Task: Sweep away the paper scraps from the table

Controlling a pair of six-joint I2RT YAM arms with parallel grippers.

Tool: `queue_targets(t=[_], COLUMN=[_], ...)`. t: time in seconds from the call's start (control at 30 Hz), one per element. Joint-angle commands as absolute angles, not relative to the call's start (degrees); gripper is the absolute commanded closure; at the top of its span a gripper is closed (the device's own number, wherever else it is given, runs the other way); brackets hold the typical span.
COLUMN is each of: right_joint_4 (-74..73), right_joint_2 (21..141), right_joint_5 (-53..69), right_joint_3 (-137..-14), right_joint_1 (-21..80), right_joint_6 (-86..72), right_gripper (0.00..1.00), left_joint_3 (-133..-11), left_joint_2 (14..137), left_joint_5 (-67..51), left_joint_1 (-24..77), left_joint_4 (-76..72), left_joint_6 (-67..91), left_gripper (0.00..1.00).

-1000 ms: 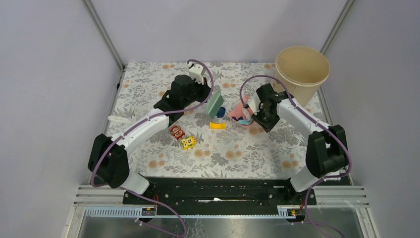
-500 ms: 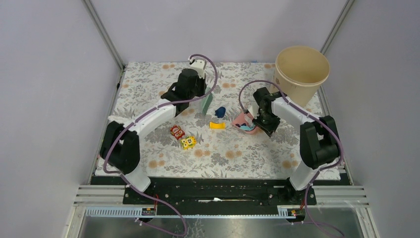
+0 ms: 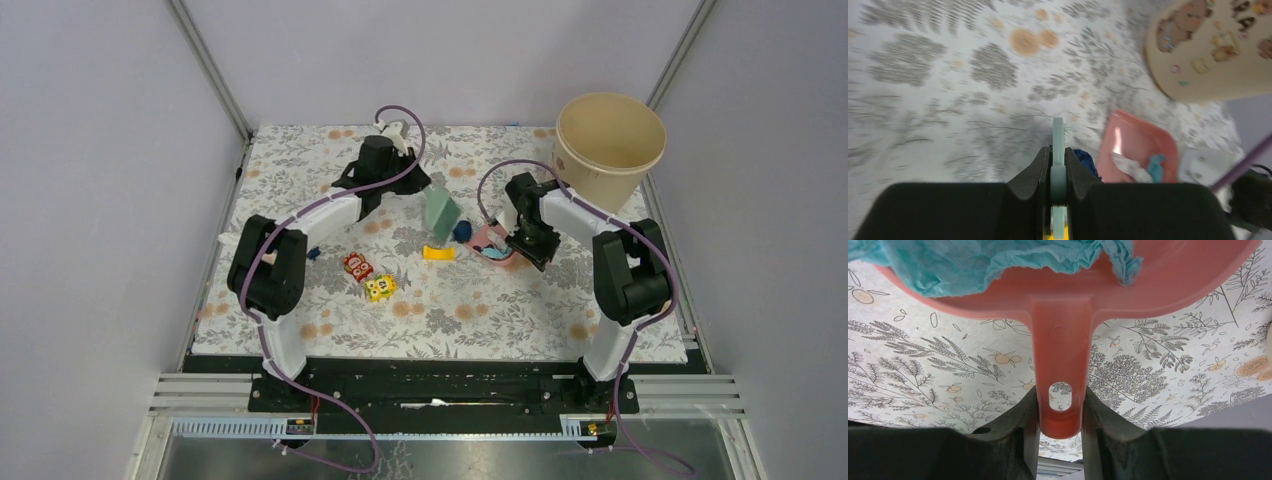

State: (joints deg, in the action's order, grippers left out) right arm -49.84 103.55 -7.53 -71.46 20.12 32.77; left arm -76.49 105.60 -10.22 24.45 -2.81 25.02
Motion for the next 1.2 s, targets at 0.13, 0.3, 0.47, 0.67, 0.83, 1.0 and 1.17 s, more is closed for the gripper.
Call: queue_targets(t=[0.13, 0.3, 0.47, 0.67, 0.83, 1.0, 1.17], right_joint_4=[-49.96, -49.24, -47.24, -42.26, -39.46, -40.6, -45.04], right_joint_2=[104.84, 103.43, 101.65, 96.33, 93.42, 90.95, 87.73], right_joint_5=[-5.1, -4.48, -3.66, -2.64, -1.28, -1.9, -1.0], right_joint_3=[-73.46, -71.79, -68.97, -63.66, -62.24, -63.59, -66.7], right_joint_1=[20.13, 20.08, 20.06, 20.01, 19.73, 19.71, 19.68], right_joint_6=[33.05, 32.96, 32.13, 32.88, 31.64, 31.57, 31.02], right_gripper=[1.0, 1.0, 1.0, 1.0, 1.0, 1.0, 1.0], left_joint_3=[-73.06, -70.2, -68.91, -68.19, -67.16, -65.54, -71.02], left_joint_2=[105.83, 104.77, 103.34, 102.37, 97.74, 90.59, 85.17], left_joint_5=[-29.32, -32.52, -30.53, -29.01, -29.29, -22.75, -10.96], left_joint_1=[25.02, 24.49, 23.67, 23.36, 21.18, 19.36, 19.19], left_joint_4=[-21.23, -29.39, -28.94, -27.71, -28.82, -21.35, -2.11], left_joint_6=[40.67, 46.71, 46.61, 45.19, 45.35, 39.11, 23.79], left_gripper=[1.0, 1.0, 1.0, 1.0, 1.0, 1.0, 1.0])
